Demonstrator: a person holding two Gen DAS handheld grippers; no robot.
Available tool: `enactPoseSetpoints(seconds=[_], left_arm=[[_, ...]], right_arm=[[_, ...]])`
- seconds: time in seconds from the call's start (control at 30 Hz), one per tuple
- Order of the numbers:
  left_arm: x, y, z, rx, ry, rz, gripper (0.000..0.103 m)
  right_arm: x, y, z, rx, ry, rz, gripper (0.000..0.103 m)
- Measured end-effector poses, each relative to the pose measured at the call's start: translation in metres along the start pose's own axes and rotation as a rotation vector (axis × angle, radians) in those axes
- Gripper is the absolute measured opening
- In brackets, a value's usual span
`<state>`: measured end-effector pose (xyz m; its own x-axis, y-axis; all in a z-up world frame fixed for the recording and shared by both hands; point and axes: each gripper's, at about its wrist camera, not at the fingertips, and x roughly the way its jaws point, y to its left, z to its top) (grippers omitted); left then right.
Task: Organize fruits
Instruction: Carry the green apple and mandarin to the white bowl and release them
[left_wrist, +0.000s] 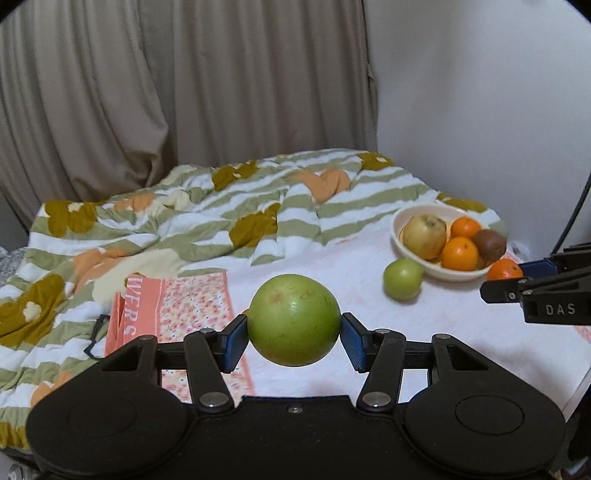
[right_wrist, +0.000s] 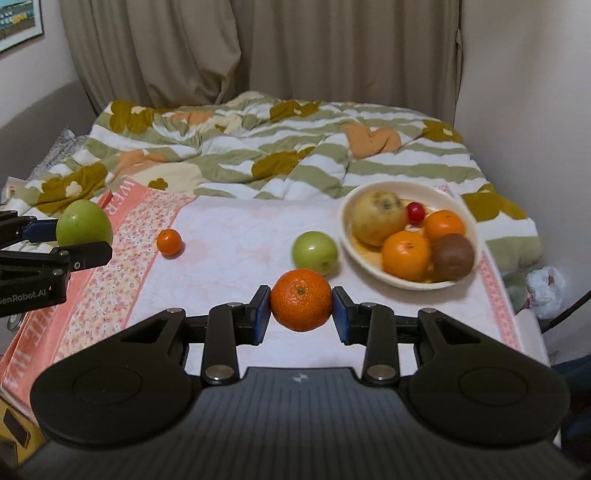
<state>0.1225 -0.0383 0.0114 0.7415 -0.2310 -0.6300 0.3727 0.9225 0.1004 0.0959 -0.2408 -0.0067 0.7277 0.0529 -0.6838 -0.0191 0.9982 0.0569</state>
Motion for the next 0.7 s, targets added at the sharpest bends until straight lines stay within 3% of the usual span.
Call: enactPoseSetpoints(seconds=[0.33, 0.7], left_arm=[[-0.014, -0.090, 0.027, -0.080, -0.051, 0.033, 0.058], [0.015, -0.151, 0.066, -0.102, -0.051, 0.006, 0.058]], right_arm=[[-0.041, -0.089, 0.002, -0.079, -0.052, 0.060, 0.051], [-0.034, -0.167, 0.027, -0.122, -0.061, 0.053, 0.051]])
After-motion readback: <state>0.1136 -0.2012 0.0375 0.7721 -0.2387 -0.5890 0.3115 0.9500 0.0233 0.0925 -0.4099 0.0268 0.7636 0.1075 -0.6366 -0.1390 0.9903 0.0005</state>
